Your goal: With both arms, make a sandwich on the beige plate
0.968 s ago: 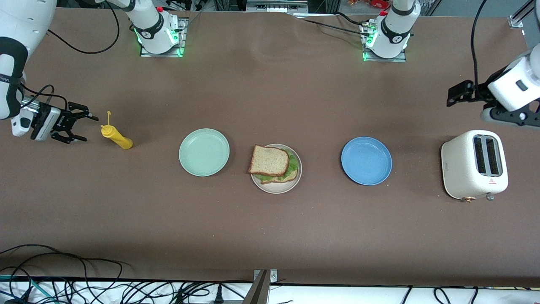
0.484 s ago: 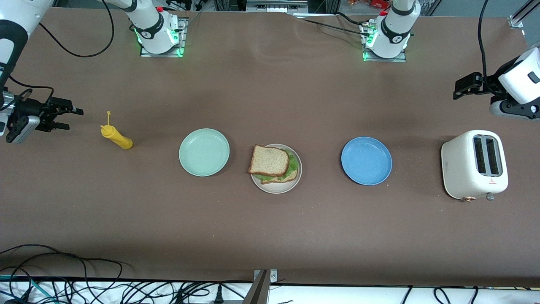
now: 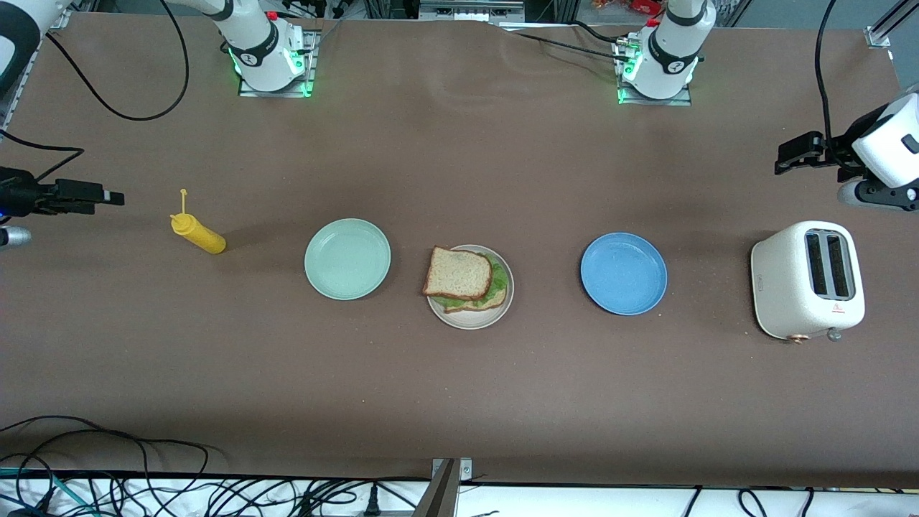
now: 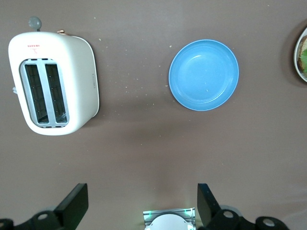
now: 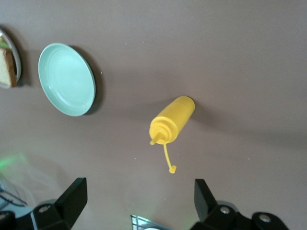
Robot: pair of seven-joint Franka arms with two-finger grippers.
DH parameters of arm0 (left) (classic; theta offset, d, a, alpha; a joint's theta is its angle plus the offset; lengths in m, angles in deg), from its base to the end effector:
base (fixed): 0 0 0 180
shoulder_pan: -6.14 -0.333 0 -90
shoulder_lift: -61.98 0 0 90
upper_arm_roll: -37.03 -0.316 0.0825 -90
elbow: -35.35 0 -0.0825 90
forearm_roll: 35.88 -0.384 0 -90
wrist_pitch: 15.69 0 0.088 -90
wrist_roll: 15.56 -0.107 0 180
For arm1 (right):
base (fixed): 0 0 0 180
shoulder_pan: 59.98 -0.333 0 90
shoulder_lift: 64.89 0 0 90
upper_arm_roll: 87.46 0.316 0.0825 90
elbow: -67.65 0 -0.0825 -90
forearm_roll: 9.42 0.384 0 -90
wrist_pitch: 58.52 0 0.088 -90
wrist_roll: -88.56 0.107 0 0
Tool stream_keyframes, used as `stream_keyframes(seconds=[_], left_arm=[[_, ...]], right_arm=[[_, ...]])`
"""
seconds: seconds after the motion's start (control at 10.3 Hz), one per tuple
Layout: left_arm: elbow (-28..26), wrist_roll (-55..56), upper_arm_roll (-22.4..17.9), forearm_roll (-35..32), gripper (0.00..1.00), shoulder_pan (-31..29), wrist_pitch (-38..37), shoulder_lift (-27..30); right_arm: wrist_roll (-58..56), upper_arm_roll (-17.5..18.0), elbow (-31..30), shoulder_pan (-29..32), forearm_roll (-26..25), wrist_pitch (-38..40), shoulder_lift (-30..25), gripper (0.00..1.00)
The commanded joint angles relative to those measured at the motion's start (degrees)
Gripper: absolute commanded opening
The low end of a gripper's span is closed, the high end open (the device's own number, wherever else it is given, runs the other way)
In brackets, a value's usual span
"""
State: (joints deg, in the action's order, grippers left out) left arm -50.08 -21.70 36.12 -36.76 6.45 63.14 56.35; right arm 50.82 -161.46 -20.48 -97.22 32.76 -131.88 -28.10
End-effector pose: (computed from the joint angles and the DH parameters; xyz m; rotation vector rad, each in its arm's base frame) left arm 0.5619 0.0073 0.5916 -3.1158 0.1485 0.3351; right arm 0.5841 -0.1546 0.4525 -2.7606 0.0114 0.3721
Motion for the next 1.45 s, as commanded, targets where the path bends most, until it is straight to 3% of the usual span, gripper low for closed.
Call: stream_keyframes(seconds=[0.0,0.39,1.07,1.36], left_arm=[[0.8,0.2,-1.8,-1.4,1.0,2.5,-0.4,0.0],[0.9,0.2,-1.7,-1.2,1.0,1.9,-0.5,0.0],[1.1,-0.5,-1.5,-0.9,1.0,2.0,0.0,-0.6],[1.1,-0.5,-1.4,-0.7,1.0,2.6,0.1,-1.2]], right_arm=[[10.7,-0.3,5.1,-1.7,-3.2,1.7,-0.2,0.99],[27.4,-0.4,11.4,-2.2,-4.7,8.7,-0.2,1.0],[32.9,-7.0,23.5,-3.6,-4.3,18.8,-0.7,1.0],[34.8,-6.4,23.7,-5.6,-4.7,19.2,-3.3,1.0]])
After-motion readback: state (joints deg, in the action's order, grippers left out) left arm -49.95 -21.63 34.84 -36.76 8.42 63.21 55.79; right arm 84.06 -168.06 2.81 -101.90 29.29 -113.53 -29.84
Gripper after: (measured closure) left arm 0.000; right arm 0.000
